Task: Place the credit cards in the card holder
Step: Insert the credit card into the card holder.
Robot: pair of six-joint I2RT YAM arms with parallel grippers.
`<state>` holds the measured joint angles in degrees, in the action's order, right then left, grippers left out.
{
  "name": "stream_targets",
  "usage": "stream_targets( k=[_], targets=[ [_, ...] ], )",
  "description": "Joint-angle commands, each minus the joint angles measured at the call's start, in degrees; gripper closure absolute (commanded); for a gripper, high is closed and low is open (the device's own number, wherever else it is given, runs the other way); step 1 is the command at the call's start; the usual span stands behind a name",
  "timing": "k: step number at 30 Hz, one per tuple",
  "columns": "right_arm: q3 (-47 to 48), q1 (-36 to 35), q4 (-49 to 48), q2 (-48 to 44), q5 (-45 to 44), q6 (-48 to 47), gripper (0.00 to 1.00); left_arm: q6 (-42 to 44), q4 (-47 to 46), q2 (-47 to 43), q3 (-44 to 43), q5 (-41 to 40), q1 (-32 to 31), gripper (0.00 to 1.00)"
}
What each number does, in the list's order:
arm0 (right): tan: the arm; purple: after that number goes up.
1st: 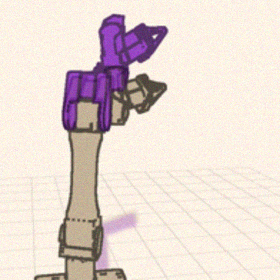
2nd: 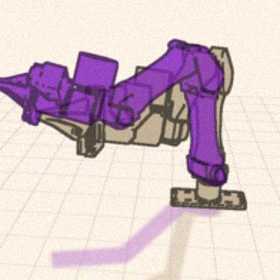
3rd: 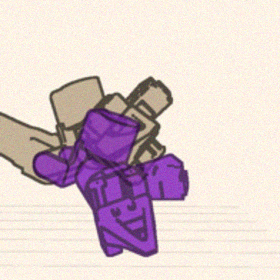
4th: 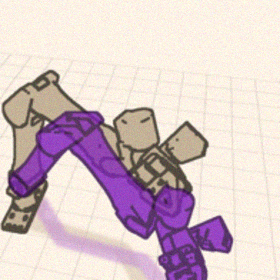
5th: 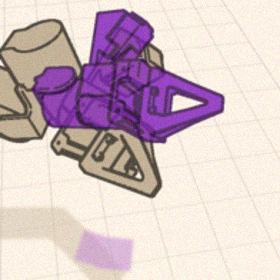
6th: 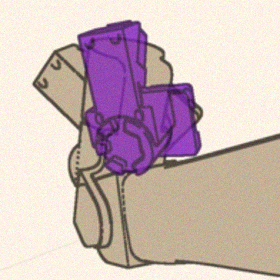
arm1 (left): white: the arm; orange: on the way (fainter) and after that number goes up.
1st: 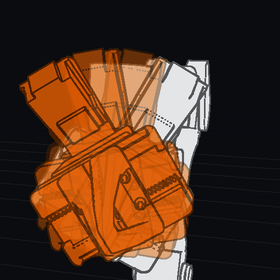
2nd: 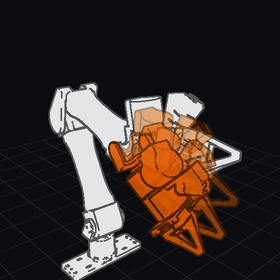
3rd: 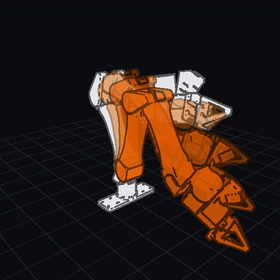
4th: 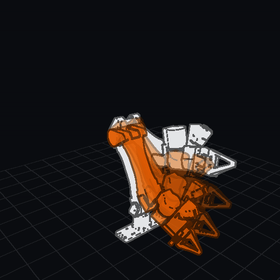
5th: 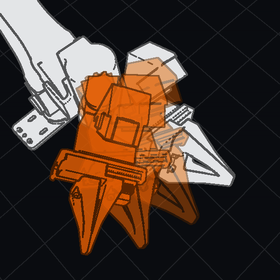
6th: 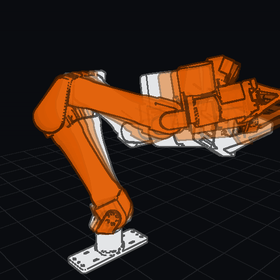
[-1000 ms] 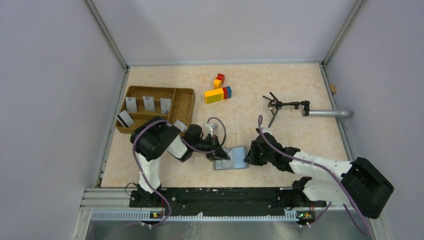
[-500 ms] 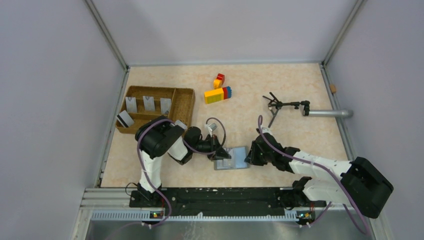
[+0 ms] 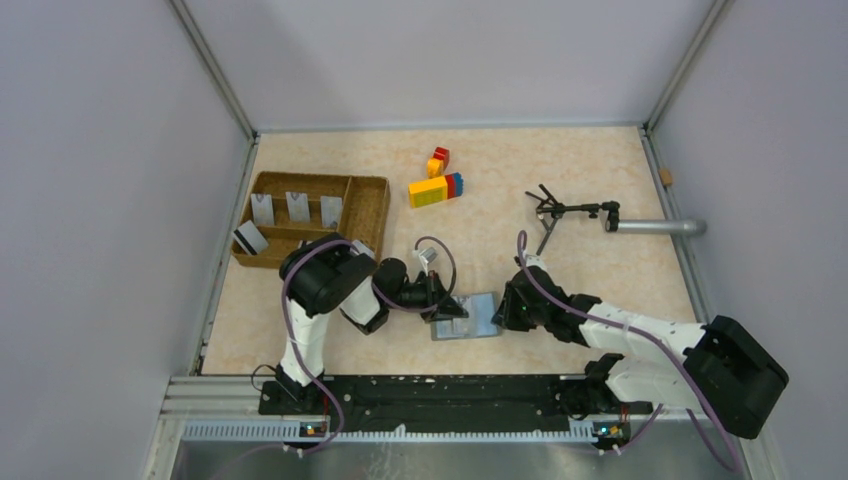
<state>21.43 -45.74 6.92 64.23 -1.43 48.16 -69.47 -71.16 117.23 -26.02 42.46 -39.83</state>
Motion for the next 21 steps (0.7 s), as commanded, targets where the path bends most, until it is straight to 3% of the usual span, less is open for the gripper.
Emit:
stream_targets(
  k=[1,9,17,21],
  targets=[
    [0.06,-0.64,-2.12,-1.18,0.67,0.90,0.88,1.21,1.18,3.71,0.39,-4.59,-2.40,1.00],
    [-0.57,-0.66,-2.52,-2.23,0.81,1.89,0.89,-0.22,-1.09,4.19,-0.13,-7.47,-4.27,1.00],
    [-1.92,-0.62,-3.79,-2.79,1.07,4.57,0.96,0.81,4.53,2.80,0.29,-10.43,-4.29,1.00],
    [-2.02,-0.58,-3.31,-3.50,0.70,5.24,0.99,2.66,9.93,0.67,-0.32,-11.32,-4.37,0.94]
  ],
)
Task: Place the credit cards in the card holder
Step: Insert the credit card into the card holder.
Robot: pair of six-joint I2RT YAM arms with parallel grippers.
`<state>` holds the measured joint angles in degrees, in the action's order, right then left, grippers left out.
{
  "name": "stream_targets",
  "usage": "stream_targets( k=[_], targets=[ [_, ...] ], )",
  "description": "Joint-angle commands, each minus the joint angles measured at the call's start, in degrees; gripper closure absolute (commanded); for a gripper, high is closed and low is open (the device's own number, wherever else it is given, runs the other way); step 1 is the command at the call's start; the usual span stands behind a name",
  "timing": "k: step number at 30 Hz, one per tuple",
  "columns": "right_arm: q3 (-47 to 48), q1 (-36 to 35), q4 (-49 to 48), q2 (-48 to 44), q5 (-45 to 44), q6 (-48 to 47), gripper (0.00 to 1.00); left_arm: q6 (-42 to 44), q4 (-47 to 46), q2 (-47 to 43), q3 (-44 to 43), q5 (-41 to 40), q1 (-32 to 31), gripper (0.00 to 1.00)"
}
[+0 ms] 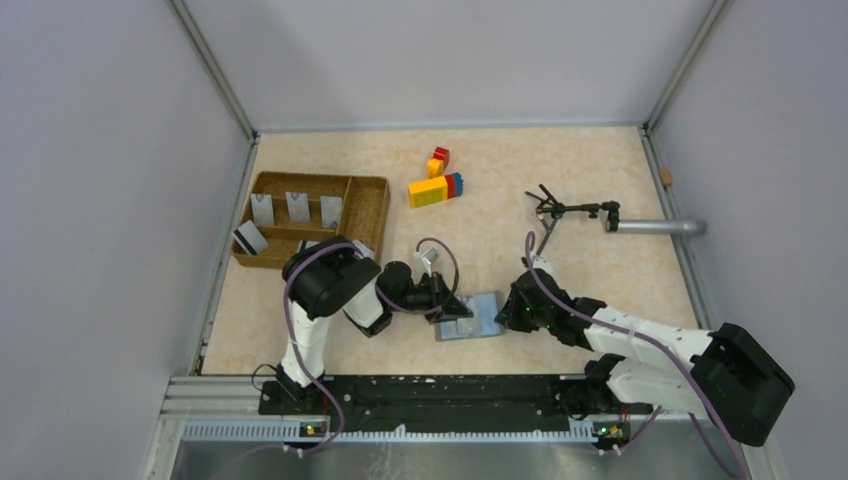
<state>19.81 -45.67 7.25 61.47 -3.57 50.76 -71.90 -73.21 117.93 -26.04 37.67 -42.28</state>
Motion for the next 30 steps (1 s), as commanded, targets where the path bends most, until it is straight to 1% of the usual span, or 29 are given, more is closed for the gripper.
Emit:
stream_targets(
  k=[1,6,13,17,19,21,24,30],
  targets=[
    [-0.37,-0.68,-3.26,-1.05,2.61,2.62,0.99,5.89,14.62,-1.06,-0.51,-6.88,-1.93,0.92],
    [-0.22,-0.67,-1.61,-2.24,1.43,2.50,1.00,11.25,27.58,-6.34,-2.12,-9.82,-2.14,0.82],
    [-0.63,-0.70,-1.10,-2.71,0.63,2.41,1.00,13.95,36.81,-10.40,-4.31,-12.01,-2.83,0.71],
    [-0.51,-0.67,-0.24,-3.28,-0.12,2.37,1.00,17.53,45.57,-14.12,-6.34,-14.90,-2.92,0.64],
    [-0.61,-0.65,0.22,-3.61,-0.58,2.35,1.00,19.50,51.26,-15.65,-7.53,-16.47,-3.04,0.61],
    [-0.55,-0.67,0.47,-3.87,-0.81,2.32,1.00,21.32,54.88,-16.90,-8.60,-17.72,-2.99,0.59],
    [-0.61,-0.70,0.48,-4.07,-0.86,2.28,1.00,22.88,58.67,-18.17,-9.85,-18.74,-3.02,0.57],
    [-0.57,-0.71,0.46,-3.95,-0.91,2.21,1.00,24.05,62.03,-19.19,-11.74,-18.40,-3.07,0.54]
  ],
)
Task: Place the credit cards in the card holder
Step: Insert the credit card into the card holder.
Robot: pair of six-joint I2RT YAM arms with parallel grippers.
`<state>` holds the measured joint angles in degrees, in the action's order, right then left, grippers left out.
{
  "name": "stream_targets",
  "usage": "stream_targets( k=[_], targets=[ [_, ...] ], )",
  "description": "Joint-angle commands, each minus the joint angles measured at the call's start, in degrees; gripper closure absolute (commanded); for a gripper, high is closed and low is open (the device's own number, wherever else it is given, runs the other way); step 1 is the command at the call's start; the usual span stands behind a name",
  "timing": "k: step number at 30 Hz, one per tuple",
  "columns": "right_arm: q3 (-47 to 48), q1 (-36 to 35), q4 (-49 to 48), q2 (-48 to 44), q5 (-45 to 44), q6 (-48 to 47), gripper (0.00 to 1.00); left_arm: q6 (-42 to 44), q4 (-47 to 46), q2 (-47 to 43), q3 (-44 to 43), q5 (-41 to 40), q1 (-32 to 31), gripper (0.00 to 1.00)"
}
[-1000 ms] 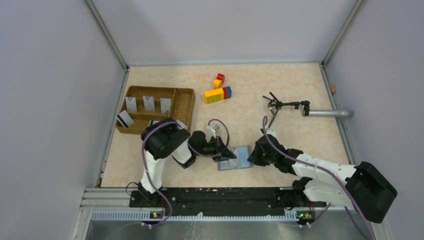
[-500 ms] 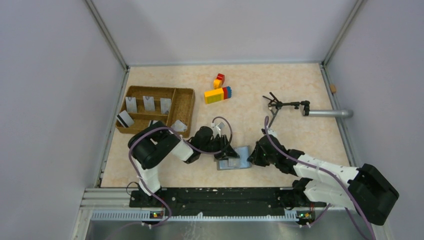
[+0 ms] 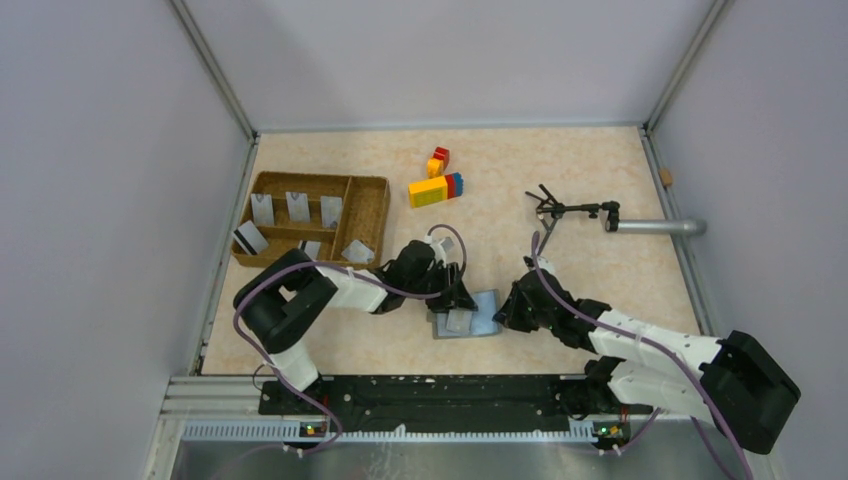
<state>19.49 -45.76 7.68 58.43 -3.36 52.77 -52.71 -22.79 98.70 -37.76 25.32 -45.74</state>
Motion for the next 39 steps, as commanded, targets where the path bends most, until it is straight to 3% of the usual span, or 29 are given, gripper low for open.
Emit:
stream_targets(
  k=[1,7,23,30,39],
  targets=[
    [-0.26,-0.58,0.08,-0.95,-1.14,0.17,1.00,5.00,12.43,-0.10,-0.25,-6.01,0.34,0.52],
    [-0.19,-0.57,0.20,-0.96,-1.13,0.05,1.00,5.12,14.99,-2.00,-0.48,-5.27,0.38,0.47],
    [-0.37,-0.61,0.14,-0.94,-1.08,0.02,1.00,2.54,16.43,-7.93,3.57,-5.75,0.34,0.48],
    [-0.42,-0.60,0.26,-0.91,-1.17,0.02,1.00,0.15,14.61,-9.62,6.54,-5.27,0.37,0.61],
    [-0.51,-0.56,0.57,-1.04,-1.12,0.13,1.00,-4.32,7.75,-10.56,10.39,-4.16,0.37,1.00]
  ],
)
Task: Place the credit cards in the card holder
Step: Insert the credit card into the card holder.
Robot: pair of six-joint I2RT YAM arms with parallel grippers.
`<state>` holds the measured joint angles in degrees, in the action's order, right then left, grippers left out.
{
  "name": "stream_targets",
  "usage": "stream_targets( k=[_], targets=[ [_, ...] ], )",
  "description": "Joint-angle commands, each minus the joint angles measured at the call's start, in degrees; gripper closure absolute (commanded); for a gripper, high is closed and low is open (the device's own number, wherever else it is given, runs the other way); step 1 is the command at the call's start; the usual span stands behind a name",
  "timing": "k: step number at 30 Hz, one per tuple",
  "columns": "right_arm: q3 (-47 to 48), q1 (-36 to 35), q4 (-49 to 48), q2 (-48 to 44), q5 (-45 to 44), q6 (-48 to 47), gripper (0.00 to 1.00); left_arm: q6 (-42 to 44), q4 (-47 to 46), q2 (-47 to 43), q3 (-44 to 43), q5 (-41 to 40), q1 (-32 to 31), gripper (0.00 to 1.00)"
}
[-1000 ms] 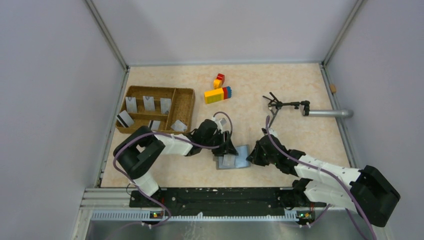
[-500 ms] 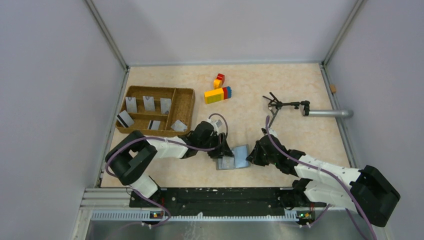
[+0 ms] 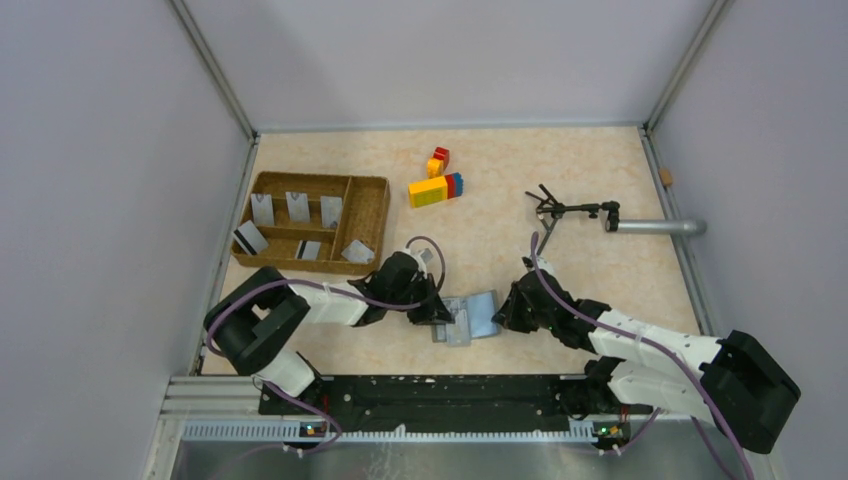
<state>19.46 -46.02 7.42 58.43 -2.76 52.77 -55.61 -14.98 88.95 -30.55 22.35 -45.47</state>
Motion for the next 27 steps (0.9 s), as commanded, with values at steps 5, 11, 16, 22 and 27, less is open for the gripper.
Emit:
stream_targets(
  k=[5,11,16,22,27],
  targets=[
    [-0.53,-0.30,1.10,-1.26,-1.80,0.14,1.00,-5.60,-7.01,-0.68,6.51,-0.98,0.21,1.00],
    [-0.48,-0.31,1.54,-1.44,-1.80,0.08,1.00,-8.21,-15.14,-0.75,8.11,2.37,0.25,1.00],
    [-0.46,-0.31,1.83,-1.96,-1.85,0.13,1.00,-7.48,-16.62,-1.22,8.23,2.87,0.77,1.00],
    [-0.73,-0.35,1.97,-2.13,-1.90,0.13,1.00,-8.02,-20.95,1.16,7.33,6.11,1.18,1.00],
    [-0.85,-0.32,2.09,-2.18,-1.98,0.14,1.00,-8.64,-23.09,2.78,5.70,8.21,1.26,1.00]
  ],
)
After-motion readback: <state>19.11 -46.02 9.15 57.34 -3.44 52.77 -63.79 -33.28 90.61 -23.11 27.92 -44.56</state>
